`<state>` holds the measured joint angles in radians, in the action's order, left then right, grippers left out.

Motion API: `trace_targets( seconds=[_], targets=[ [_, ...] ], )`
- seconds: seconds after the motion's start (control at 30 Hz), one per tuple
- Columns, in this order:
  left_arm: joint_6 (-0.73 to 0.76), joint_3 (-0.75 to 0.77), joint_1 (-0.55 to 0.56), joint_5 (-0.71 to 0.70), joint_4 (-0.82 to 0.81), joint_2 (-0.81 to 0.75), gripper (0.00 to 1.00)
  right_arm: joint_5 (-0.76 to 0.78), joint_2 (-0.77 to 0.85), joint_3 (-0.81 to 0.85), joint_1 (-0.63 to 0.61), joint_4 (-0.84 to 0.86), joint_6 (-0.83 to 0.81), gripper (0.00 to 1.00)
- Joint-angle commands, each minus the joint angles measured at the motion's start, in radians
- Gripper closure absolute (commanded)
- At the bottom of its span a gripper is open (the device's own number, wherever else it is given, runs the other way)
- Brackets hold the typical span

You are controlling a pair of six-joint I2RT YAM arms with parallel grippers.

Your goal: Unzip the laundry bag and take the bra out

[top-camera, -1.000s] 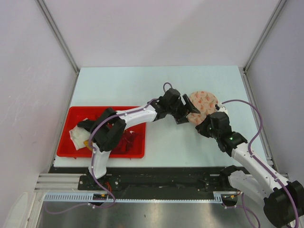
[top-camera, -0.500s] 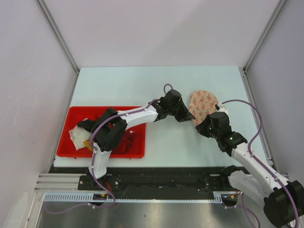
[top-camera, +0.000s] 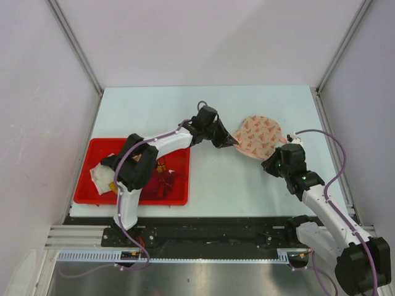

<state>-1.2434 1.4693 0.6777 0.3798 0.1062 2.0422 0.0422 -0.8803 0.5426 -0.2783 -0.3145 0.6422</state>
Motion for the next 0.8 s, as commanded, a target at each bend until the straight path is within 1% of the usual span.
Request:
trace_targets(
  seconds=[0.0, 0.03, 0.1, 0.13, 0.17, 0.23, 0.27, 0.3, 0.33, 0.37, 0.43, 0.47, 0.5, 0.53, 0.57, 0.63, 0.77],
  targets=[
    [0.084, 0.074, -0.044, -0.027, 0.041, -0.005, 0.99, -0.005, -0.003, -0.004, 0.011, 0.011, -0.046, 1.00],
    [0.102, 0.088, -0.046, -0.022, 0.053, 0.015, 1.00, -0.014, -0.002, -0.003, 0.005, 0.018, -0.041, 1.00],
    [0.130, 0.161, -0.050, 0.011, 0.073, 0.045, 0.99, -0.018, -0.005, 0.003, -0.047, 0.035, -0.018, 1.00],
    [0.171, 0.202, -0.050, 0.030, 0.128, 0.091, 0.92, 0.001, -0.015, 0.006, -0.071, 0.037, -0.009, 1.00],
    [0.194, 0.298, -0.049, 0.043, 0.166, 0.113, 0.61, 0.005, -0.026, 0.008, -0.109, 0.041, 0.002, 1.00],
    [0.258, 0.376, -0.046, 0.070, 0.263, 0.137, 0.30, 0.028, -0.043, 0.011, -0.140, 0.052, 0.048, 1.00],
    [0.274, 0.394, -0.046, 0.067, 0.277, 0.125, 0.06, 0.033, -0.060, 0.011, -0.156, 0.057, 0.063, 1.00],
    [0.289, 0.385, -0.044, 0.054, 0.282, 0.103, 0.00, 0.035, -0.068, 0.010, -0.160, 0.060, 0.080, 1.00],
    [0.317, 0.366, -0.044, 0.047, 0.279, 0.078, 0.00, 0.044, -0.074, 0.010, -0.163, 0.067, 0.109, 1.00],
    [0.329, 0.311, -0.044, 0.035, 0.276, 0.015, 0.00, 0.044, -0.083, 0.010, -0.168, 0.078, 0.122, 1.00],
    [0.348, 0.240, -0.044, 0.007, 0.264, -0.046, 0.00, 0.041, -0.094, 0.010, -0.167, 0.098, 0.151, 1.00],
    [0.345, 0.159, -0.043, 0.005, 0.241, -0.110, 0.00, 0.035, -0.109, 0.011, -0.167, 0.129, 0.157, 1.00],
    [0.331, 0.116, -0.044, 0.007, 0.225, -0.137, 0.00, 0.027, -0.117, 0.010, -0.164, 0.140, 0.162, 1.00],
    [0.322, 0.033, -0.041, 0.010, 0.210, -0.164, 0.00, 0.012, -0.124, 0.011, -0.160, 0.155, 0.174, 1.00],
    [0.311, -0.005, -0.038, 0.008, 0.185, -0.207, 0.00, 0.002, -0.146, 0.011, -0.159, 0.179, 0.180, 1.00],
    [0.286, -0.097, -0.026, 0.011, 0.164, -0.243, 0.00, -0.024, -0.167, 0.014, -0.150, 0.202, 0.191, 1.00],
    [0.248, -0.167, 0.014, 0.030, 0.127, -0.270, 0.00, -0.030, -0.204, 0.022, -0.156, 0.235, 0.212, 1.00]
  ],
)
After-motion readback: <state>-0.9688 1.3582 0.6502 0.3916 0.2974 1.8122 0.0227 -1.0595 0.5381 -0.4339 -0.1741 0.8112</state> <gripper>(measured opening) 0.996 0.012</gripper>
